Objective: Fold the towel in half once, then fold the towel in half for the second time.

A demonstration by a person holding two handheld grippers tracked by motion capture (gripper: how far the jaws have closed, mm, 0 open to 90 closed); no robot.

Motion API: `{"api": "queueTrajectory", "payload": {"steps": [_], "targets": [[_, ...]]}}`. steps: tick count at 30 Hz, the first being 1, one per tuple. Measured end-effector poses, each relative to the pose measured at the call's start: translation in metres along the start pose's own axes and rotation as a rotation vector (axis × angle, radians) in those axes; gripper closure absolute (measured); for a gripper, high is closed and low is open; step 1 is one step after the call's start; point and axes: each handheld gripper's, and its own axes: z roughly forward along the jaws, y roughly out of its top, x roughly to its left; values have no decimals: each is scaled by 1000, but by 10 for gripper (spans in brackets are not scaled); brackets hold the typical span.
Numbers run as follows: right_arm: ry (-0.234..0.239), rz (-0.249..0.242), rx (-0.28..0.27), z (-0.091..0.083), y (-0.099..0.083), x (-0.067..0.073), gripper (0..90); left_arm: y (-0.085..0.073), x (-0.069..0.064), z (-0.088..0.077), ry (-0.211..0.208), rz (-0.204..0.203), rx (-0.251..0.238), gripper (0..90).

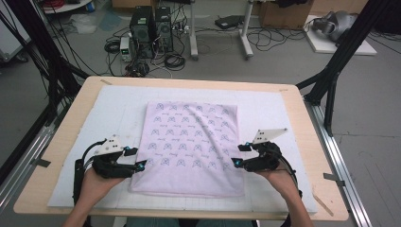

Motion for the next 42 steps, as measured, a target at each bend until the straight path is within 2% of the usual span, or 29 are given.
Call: {"api": "queueTrajectory", "payload": {"steps": [6,18,22,26,30,35,37,39,42], "targets": [[-24,-2,13,-1,17,-10,349,13,7,2,10,9,-3,378],[-26,-18,22,2,21,-14,349,16,16,3,26,9,2,379],[-38,-24,23,3,27,-19,350,28,24,4,53,16,1,381],[-52,-35,24,7,39,-28,354,47,38,10,86,31,14,384],[-75,-46,42,15,57,-46,368,62,57,18,112,9,-2,402],[-112,-25,64,28,76,-76,379,76,84,35,162,-29,19,419],[-130,-22,60,33,81,-87,380,80,92,43,177,-47,15,422],[-149,-17,67,38,84,-97,380,82,99,49,193,-59,-8,445],[-186,1,76,45,84,-110,382,82,106,62,237,-58,-5,454]]}}
